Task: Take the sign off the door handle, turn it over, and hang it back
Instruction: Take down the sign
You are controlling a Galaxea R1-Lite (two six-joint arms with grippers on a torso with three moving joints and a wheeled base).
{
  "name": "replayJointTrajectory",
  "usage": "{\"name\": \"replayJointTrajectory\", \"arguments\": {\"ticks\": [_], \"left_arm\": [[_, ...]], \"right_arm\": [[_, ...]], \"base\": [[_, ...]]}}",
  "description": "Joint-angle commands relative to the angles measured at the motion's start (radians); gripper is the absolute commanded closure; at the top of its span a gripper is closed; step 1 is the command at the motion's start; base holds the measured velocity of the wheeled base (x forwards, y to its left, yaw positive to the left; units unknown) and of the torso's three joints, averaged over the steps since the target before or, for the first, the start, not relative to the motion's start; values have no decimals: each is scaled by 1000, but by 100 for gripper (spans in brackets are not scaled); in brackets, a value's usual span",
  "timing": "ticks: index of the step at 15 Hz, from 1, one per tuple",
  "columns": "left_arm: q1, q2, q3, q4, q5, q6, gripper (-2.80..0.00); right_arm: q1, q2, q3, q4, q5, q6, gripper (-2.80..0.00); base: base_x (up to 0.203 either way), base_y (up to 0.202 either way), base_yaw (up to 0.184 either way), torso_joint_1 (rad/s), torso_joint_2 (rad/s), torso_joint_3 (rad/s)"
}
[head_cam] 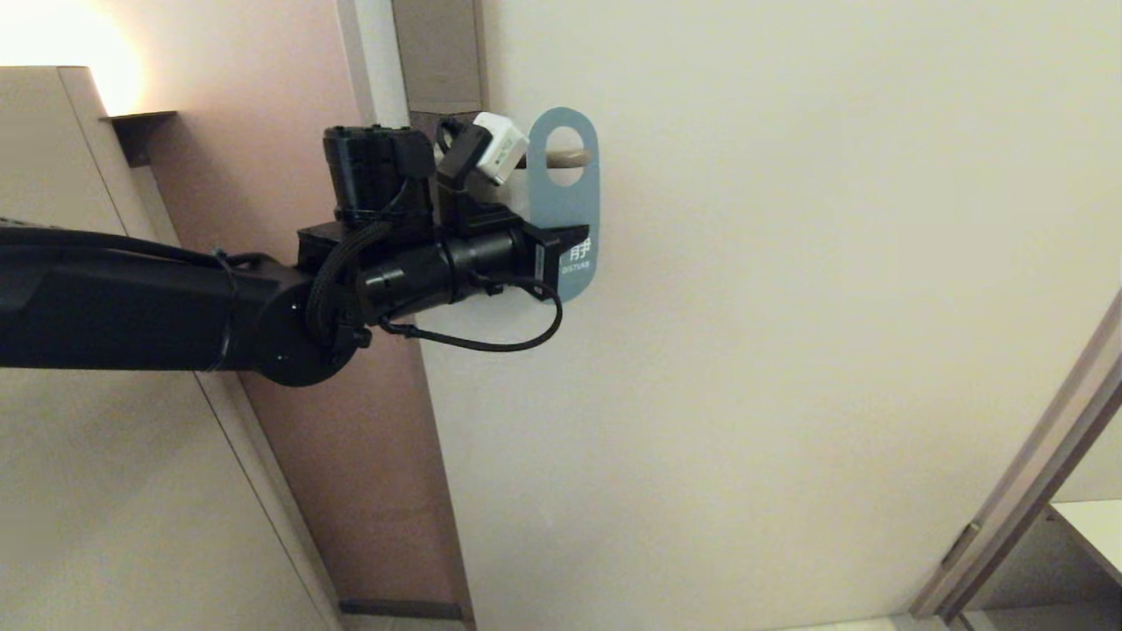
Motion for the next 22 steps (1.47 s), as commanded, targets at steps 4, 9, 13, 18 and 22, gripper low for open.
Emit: {"name": "replayJointTrajectory", "arguments": {"ticks": [4, 9, 13, 18, 22], "left_arm": [[-33, -15, 1, 8, 21, 0, 0], [-60, -19, 2, 9, 24, 0, 0], [-96, -45, 26, 8, 22, -2, 0], [-167, -129, 133, 6, -13, -34, 0], [-186, -233, 204, 3, -162, -193, 0]], "right_arm": [[0, 0, 0, 0, 0, 0, 0], [0, 0, 0, 0, 0, 0, 0], [0, 0, 0, 0, 0, 1, 0], [0, 0, 0, 0, 0, 0, 0], [0, 0, 0, 0, 0, 0, 0]], "base": [[0, 0, 0, 0, 0, 0], [0, 0, 0, 0, 0, 0], [0, 0, 0, 0, 0, 0], [0, 0, 0, 0, 0, 0], [0, 0, 0, 0, 0, 0]]}}
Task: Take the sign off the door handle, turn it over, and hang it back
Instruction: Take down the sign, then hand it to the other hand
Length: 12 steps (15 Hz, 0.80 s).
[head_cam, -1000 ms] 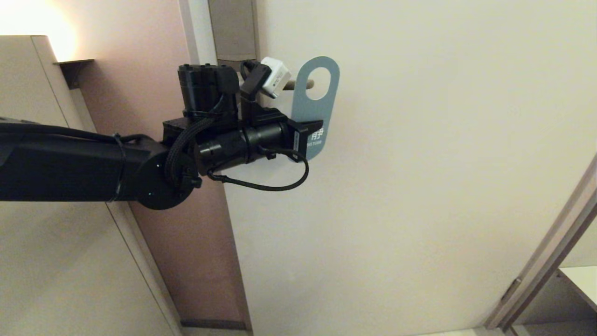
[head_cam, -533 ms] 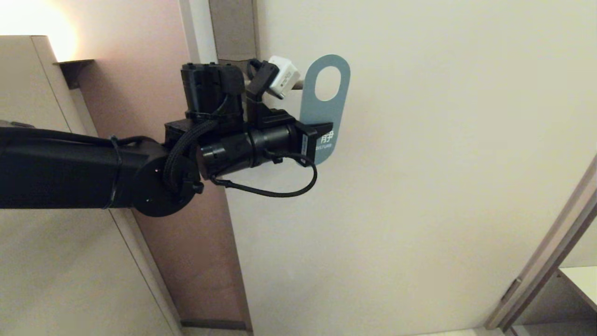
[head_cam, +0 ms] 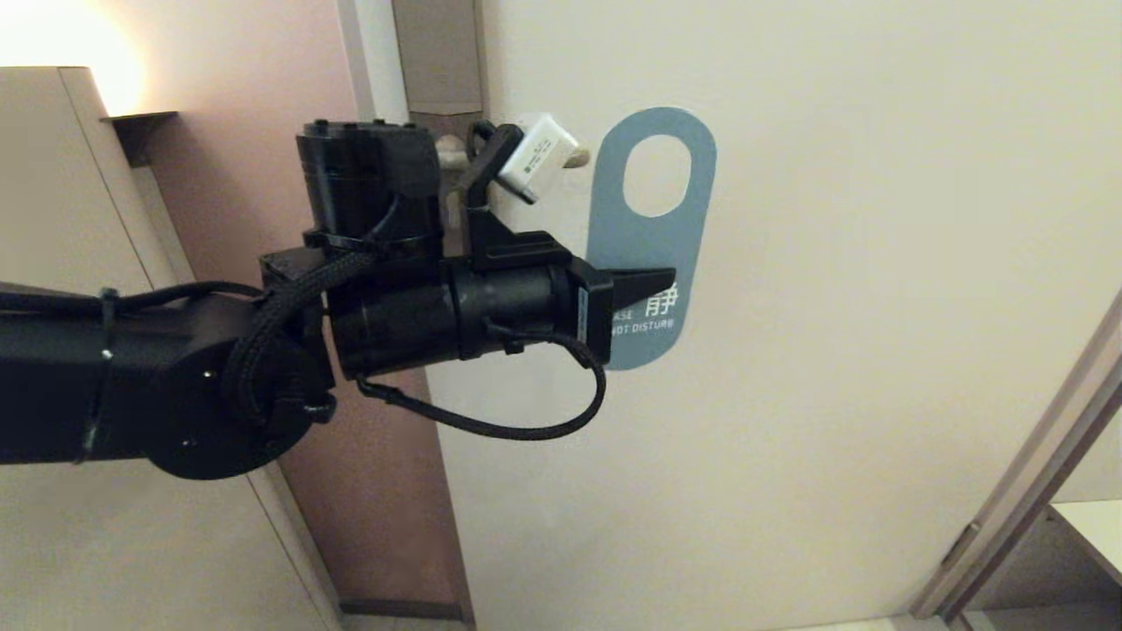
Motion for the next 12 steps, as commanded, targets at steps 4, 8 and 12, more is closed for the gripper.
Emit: {"name": "replayJointTrajectory", "arguments": {"ticks": [4, 8, 12], "left_arm": [[-38, -166, 88, -6, -289, -174, 0], [-136, -167, 139, -21, -308, -182, 0], [-193, -140, 201, -123, -307, -191, 0]], "right_arm": [[0, 0, 0, 0, 0, -1, 0], [0, 0, 0, 0, 0, -1, 0], [0, 0, 0, 0, 1, 0, 0]], "base": [[0, 0, 0, 0, 0, 0], [0, 0, 0, 0, 0, 0], [0, 0, 0, 0, 0, 0]]}}
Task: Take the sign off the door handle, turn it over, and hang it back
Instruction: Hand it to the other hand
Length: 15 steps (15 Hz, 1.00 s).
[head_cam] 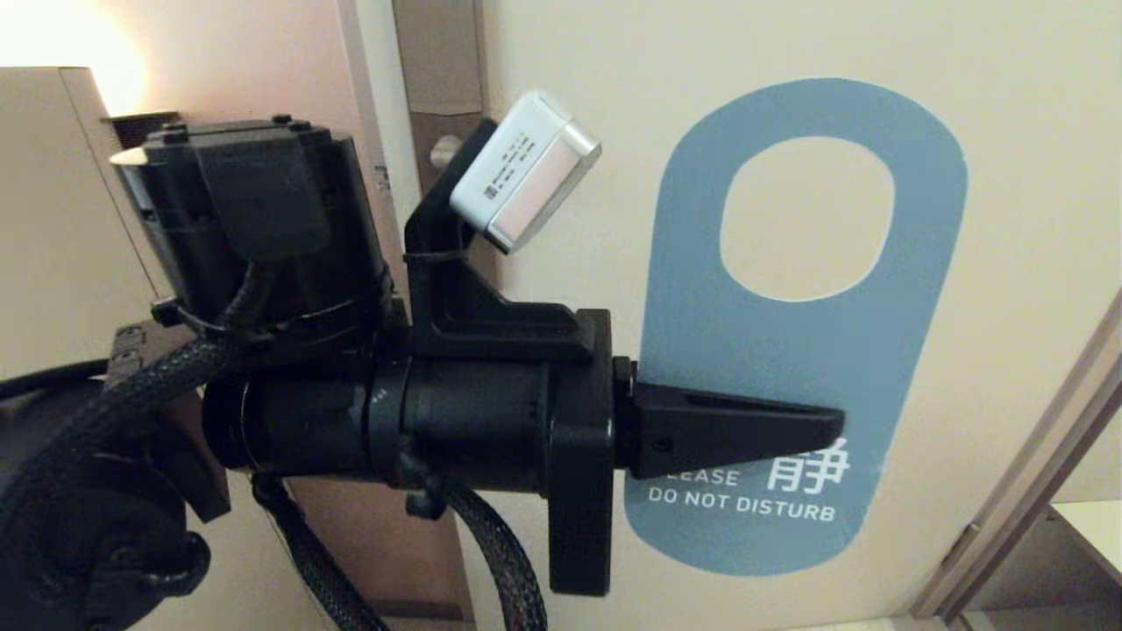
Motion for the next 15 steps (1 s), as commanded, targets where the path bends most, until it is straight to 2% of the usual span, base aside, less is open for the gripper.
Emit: {"name": "replayJointTrajectory", "arguments": {"ticks": [1, 8, 10, 13, 15], "left_arm": [[-17, 12, 22, -10, -4, -5, 0], [0, 86, 18, -51, -6, -5, 0], [28, 122, 17, -101, -44, -9, 0], [89, 176, -6, -151, -142, -27, 0], [105, 209, -34, -187, -155, -48, 0]], "right_arm": [[0, 0, 0, 0, 0, 0, 0], [0, 0, 0, 0, 1, -7, 0], [0, 0, -8, 3, 4, -4, 0], [0, 0, -12, 15, 4, -10, 0], [0, 10, -43, 25, 13, -20, 0]], "base": [[0, 0, 0, 0, 0, 0], [0, 0, 0, 0, 0, 0], [0, 0, 0, 0, 0, 0], [0, 0, 0, 0, 0, 0], [0, 0, 0, 0, 0, 0]]}}
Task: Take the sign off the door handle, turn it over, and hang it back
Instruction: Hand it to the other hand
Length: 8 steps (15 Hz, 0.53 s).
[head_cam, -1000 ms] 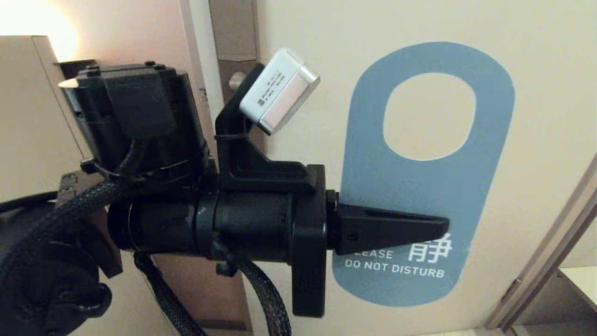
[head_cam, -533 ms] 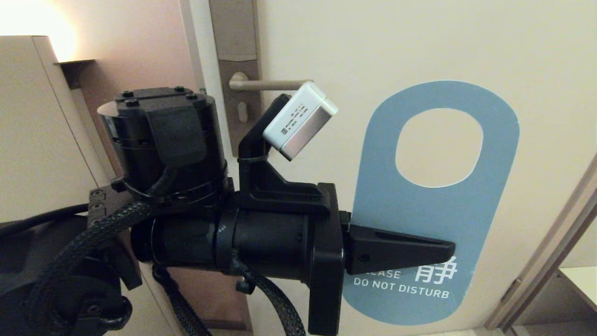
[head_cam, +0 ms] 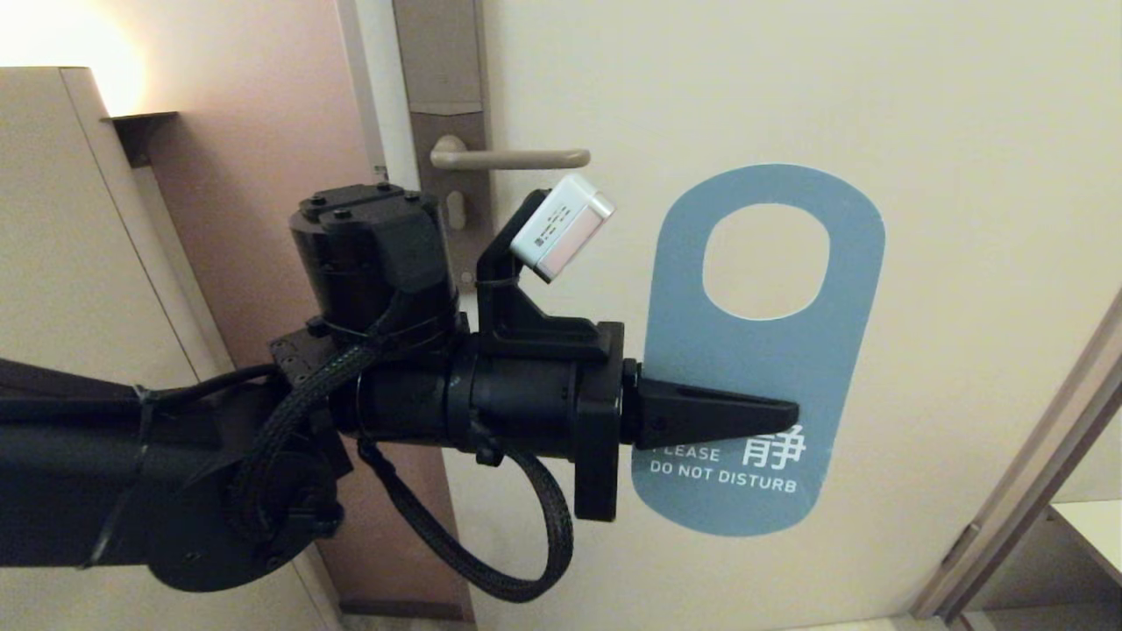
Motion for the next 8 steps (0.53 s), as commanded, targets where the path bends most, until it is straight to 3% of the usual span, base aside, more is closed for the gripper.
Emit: {"name": "replayJointTrajectory", "arguments": {"ticks": [1, 8], "left_arm": [[14, 59, -22, -31, -7, -17, 0], [29, 115, -29, -148, -13, -79, 0]], "right_arm": [[0, 36, -57, 25, 26, 2, 0], [41, 455, -335, 43, 57, 19, 0]], "base": [[0, 0, 0, 0, 0, 0], [0, 0, 0, 0, 0, 0]]}}
